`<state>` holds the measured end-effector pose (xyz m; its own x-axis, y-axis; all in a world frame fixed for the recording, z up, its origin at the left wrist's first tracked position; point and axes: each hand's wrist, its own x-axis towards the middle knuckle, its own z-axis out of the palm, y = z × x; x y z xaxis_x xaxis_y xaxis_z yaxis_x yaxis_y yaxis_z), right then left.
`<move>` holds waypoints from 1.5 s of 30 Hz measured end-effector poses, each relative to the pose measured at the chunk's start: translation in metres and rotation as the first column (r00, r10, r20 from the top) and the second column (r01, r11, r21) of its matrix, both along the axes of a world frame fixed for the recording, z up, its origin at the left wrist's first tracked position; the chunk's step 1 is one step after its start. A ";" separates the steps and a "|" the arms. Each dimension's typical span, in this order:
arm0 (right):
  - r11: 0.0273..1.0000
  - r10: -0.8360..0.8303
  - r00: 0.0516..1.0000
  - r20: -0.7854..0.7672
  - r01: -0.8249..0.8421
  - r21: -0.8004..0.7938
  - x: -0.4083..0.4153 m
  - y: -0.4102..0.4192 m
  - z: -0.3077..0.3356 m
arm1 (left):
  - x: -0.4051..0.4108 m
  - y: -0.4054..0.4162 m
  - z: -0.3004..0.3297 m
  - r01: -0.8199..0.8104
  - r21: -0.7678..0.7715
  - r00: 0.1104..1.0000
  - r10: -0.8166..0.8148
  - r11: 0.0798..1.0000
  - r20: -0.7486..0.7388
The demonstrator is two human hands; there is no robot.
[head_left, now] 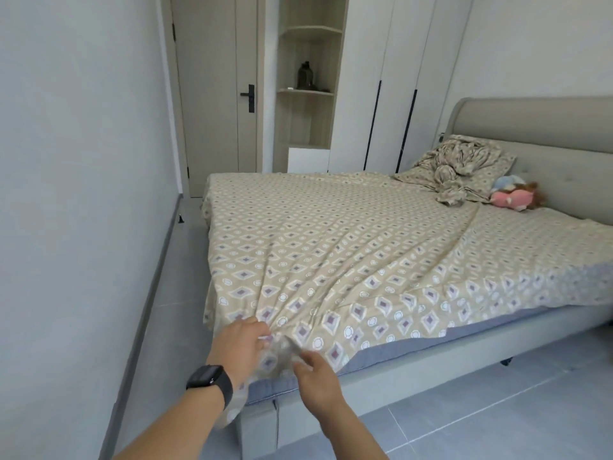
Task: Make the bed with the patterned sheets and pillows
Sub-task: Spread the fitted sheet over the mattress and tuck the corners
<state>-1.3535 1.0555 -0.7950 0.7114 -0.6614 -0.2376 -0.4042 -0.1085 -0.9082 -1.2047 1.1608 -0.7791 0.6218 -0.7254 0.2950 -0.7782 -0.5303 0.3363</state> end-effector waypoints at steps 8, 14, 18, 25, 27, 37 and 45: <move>0.849 -0.315 0.939 0.139 0.213 0.484 0.034 -0.010 0.020 | 0.008 0.015 0.006 0.057 -0.100 0.991 -0.044 0.993 0.122; 0.872 -0.375 0.914 0.154 0.291 0.393 0.045 -0.028 0.007 | 0.006 0.019 0.002 0.129 -0.076 0.987 -0.121 0.989 0.107; 0.927 -0.363 0.927 0.093 0.349 0.138 0.049 -0.010 -0.004 | 0.005 0.024 0.005 0.105 0.021 0.993 -0.106 0.994 0.044; 0.967 -0.251 0.966 -0.067 0.248 -0.060 0.015 0.004 0.006 | -0.012 0.043 0.009 0.139 0.082 0.990 -0.137 0.987 -0.037; 0.971 -0.228 0.971 -0.067 0.222 -0.092 0.004 0.000 0.010 | -0.014 0.043 0.011 0.143 0.065 0.989 -0.140 0.987 -0.055; 0.970 -0.196 0.978 -0.078 0.204 0.129 -0.006 -0.003 0.002 | -0.015 0.046 -0.005 -0.406 -0.282 0.695 0.094 0.869 -0.713; 0.950 -0.181 0.983 0.012 0.172 0.260 0.016 0.006 0.011 | 0.025 0.018 -0.035 -0.710 -0.212 0.358 0.085 0.671 -0.930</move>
<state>-1.3371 1.0618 -0.7840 0.5998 -0.6970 -0.3930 -0.3629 0.2009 -0.9099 -1.1798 1.1789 -0.8143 0.9165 -0.2171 -0.3361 0.3023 -0.1747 0.9371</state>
